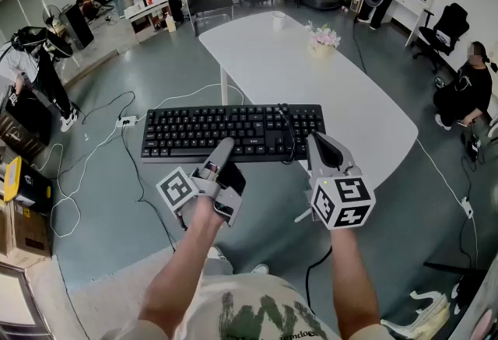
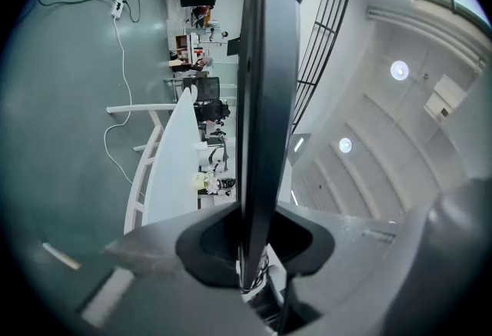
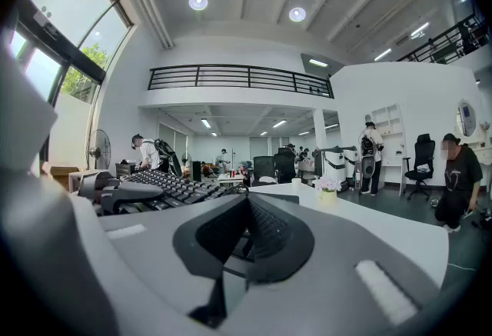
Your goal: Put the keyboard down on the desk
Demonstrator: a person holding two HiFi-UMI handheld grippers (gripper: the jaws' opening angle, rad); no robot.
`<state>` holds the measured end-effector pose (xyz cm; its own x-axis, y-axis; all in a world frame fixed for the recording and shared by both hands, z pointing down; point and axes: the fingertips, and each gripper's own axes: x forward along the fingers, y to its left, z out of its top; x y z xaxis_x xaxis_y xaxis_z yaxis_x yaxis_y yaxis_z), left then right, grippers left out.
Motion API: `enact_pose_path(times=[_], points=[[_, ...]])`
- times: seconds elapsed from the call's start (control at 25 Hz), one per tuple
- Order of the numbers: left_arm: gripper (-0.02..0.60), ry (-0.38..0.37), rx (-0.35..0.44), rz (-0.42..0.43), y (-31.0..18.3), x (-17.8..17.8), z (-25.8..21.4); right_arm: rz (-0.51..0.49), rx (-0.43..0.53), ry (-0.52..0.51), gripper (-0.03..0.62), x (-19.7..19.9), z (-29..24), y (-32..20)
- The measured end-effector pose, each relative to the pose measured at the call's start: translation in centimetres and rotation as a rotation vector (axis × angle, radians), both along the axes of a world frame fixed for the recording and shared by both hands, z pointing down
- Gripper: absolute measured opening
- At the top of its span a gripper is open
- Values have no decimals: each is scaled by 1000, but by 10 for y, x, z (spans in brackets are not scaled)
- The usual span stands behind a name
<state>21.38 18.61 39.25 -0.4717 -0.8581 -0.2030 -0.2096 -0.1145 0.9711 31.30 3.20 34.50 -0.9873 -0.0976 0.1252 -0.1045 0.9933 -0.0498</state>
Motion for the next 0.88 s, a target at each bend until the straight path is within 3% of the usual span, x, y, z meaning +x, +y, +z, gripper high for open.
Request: enact_pose_path(times=[0.48,0.88], points=[[87,1,-13,8,-8,-13,13,21,-21,5,-1,-11,16,-11],[87,24,0,59,-21,-96,22,76,-11,25,0,-87,20,-23]])
